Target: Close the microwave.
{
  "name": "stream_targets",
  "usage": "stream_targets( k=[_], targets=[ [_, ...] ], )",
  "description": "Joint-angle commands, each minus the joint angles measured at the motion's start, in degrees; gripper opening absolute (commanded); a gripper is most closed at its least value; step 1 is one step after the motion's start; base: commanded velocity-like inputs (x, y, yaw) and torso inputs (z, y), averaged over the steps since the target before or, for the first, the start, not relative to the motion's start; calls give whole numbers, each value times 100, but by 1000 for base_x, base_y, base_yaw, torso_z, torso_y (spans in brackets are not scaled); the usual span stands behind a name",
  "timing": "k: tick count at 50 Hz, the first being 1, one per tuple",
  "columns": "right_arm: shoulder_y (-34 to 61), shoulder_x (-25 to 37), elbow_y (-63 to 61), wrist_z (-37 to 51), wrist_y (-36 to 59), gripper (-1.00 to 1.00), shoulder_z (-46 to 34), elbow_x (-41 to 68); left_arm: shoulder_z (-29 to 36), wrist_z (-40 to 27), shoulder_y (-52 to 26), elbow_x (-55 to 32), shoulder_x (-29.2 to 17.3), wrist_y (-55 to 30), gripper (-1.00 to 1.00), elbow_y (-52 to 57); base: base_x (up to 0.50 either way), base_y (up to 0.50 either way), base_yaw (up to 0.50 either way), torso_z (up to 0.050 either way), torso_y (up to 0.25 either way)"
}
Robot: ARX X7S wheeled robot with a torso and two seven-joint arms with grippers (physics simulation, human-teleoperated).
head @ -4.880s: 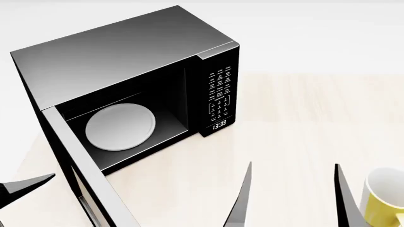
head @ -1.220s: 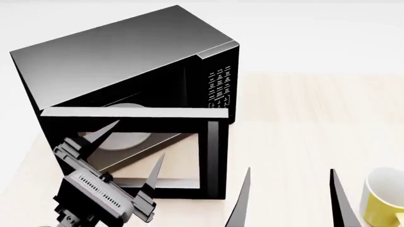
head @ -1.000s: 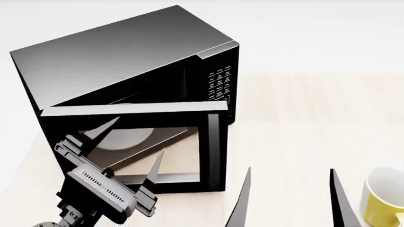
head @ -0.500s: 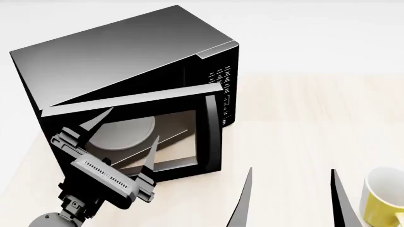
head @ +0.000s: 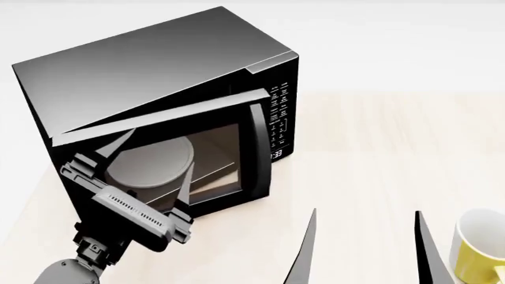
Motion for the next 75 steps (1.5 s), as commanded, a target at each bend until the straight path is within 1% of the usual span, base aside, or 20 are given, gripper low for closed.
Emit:
stream_targets(
  k=[1, 20, 30, 42, 50, 61, 62, 65, 68, 70, 71, 72, 75],
  targets=[
    [8, -77, -4, -98, 16, 100, 115, -126, -519, -308, -160, -31, 34, 3, 100, -445, 0, 0, 0, 0, 0],
    [8, -53, 3, -73, 19, 100, 83, -100, -377, -865, -222, -113, -33, -133, 100, -452, 0, 0, 0, 0, 0],
    [9, -46, 19, -60, 17, 100, 58, -106, -318, -1041, -255, -173, -63, -176, 100, -453, 0, 0, 0, 0, 0],
    [6, -35, 45, -48, 15, 100, 30, -83, -255, -1682, -313, -156, -136, -245, 100, -455, 0, 0, 0, 0, 0],
    [3, -20, 43, -45, 17, 100, 13, -73, -207, -1849, -311, -193, -157, -265, 100, -454, 0, 0, 0, 0, 0],
    [-8, -15, 72, -42, 5, 100, -33, -94, -154, -1891, -100, -262, -185, -121, 100, -442, 0, 0, 0, 0, 0],
    [-6, -14, 73, -40, -1, 100, -34, -99, -254, -1674, 63, -465, -164, -331, 100, -292, 0, 0, 0, 0, 0],
    [3, -10, 75, -33, 7, 100, -29, -81, -95, -1602, 1285, -372, -636, -1874, 100, 2225, 0, 0, 0, 0, 0],
    [-16, -11, 71, -27, -4, 100, -46, -102, -36, -1439, 2155, -577, -923, -2797, 100, 3778, 0, 0, 0, 0, 0],
    [-14, -9, 76, -26, -6, 100, -52, -105, -25, -1355, 2415, -709, -1007, -3051, 100, 4189, 0, 0, 0, 0, 0],
    [-12, -10, 79, -22, -2, 100, -52, -106, -15, -1444, 2527, -644, -1046, -3149, 100, 4379, 0, 0, 0, 0, 0],
    [-6, -10, 86, -23, 3, 100, -55, -105, 5, -1337, 2772, -806, -1123, -3395, 100, 4803, 0, 0, 0, 0, 0],
    [2, -12, 99, -21, -1, 100, -66, -105, 95, -1333, 3067, -781, -1235, -3626, 100, 5335, 0, 0, 0, 0, 0]
  ],
)
